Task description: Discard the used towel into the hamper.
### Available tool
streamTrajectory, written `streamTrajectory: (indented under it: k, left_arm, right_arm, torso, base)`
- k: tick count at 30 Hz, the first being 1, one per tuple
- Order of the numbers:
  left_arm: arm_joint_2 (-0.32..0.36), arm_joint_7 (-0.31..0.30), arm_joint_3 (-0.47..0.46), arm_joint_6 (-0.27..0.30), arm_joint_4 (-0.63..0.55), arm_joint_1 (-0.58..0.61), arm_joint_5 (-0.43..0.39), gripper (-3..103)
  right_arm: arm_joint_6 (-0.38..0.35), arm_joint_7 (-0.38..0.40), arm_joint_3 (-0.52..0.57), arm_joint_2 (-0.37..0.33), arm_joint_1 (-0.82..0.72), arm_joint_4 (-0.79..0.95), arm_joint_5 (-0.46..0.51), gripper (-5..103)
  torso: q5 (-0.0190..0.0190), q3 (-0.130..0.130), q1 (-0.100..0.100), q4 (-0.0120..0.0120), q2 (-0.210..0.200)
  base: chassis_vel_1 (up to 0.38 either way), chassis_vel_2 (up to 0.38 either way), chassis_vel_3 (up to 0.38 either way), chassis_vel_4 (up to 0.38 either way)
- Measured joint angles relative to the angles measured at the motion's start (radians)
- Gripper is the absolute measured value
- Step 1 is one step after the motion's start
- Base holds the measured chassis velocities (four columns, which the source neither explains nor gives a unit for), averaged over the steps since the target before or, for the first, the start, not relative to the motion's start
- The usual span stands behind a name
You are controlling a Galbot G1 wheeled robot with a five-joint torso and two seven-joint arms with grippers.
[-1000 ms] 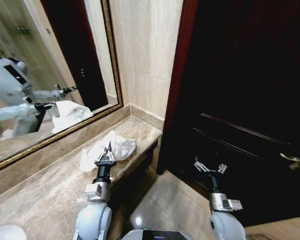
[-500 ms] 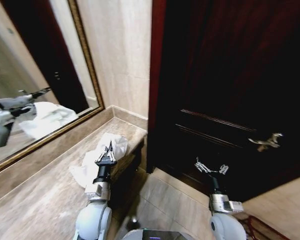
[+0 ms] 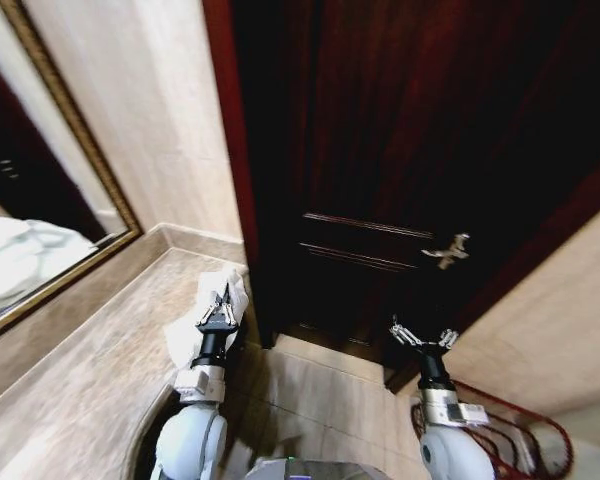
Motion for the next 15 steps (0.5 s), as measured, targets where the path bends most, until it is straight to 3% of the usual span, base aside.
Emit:
streamTrajectory:
  k: [15]
  left_arm:
    - [0.0, 0.001, 0.002, -0.005, 0.011, -0.004, -0.001, 2]
  right_arm:
    - [0.033, 0.007, -0.014, 0.008, 0.01, -0.018, -0.046, 100]
  torso:
    - [0.0, 0.0, 0.0, -0.0001, 0.0]
  base:
    - [-0.119, -0.121, -0.126, -0.134]
